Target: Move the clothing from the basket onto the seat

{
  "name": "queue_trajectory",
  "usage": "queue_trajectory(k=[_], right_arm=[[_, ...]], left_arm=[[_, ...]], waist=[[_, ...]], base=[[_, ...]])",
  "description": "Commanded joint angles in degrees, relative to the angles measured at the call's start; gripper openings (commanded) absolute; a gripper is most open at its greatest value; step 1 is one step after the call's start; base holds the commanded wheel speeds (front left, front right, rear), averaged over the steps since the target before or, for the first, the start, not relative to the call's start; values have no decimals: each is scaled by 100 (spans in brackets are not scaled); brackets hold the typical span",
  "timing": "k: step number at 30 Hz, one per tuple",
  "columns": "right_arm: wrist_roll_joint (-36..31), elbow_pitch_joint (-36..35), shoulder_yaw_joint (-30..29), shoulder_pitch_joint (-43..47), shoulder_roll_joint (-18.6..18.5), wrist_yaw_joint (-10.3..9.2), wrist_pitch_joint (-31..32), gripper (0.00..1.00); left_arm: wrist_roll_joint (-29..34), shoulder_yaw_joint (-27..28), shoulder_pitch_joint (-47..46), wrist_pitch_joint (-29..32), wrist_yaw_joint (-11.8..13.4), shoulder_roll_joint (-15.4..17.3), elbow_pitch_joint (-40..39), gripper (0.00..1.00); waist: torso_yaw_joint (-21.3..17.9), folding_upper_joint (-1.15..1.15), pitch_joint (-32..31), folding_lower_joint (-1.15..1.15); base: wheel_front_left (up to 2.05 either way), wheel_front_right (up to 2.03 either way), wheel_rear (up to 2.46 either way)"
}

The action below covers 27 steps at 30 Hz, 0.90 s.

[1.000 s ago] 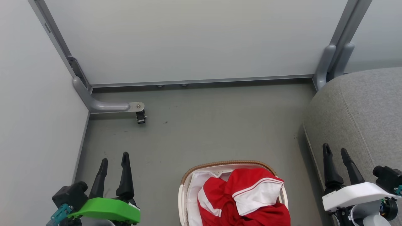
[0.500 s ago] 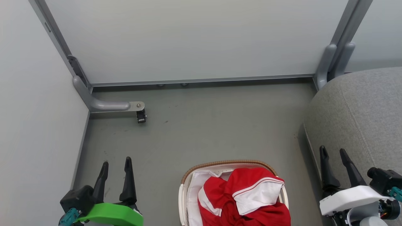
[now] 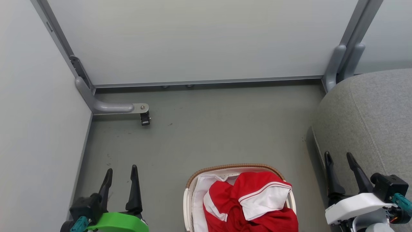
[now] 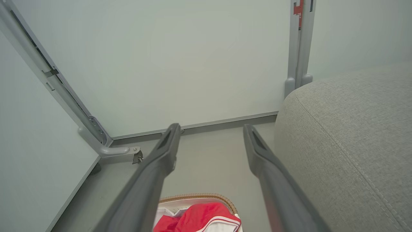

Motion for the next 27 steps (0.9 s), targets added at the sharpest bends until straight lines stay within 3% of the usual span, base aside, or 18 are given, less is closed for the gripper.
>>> queue_trajectory(k=[1, 21, 27], right_arm=[[-142, -9, 3, 53, -36, 2, -63, 100], [-914, 2, 12, 95, -44, 2, -264, 100], [-896, -8, 0, 88, -43, 1, -261, 100]], left_arm=[[151, -18, 68, -54, 23, 44, -2, 100], [854, -197, 101, -263, 47, 49, 109, 100], [814, -193, 72, -243, 56, 49, 108, 100]], waist=[[0, 53, 3, 0], [22, 62, 38, 0], [35, 63, 50, 0]], base=[[0, 0, 0], [0, 0, 0], [0, 0, 0]])
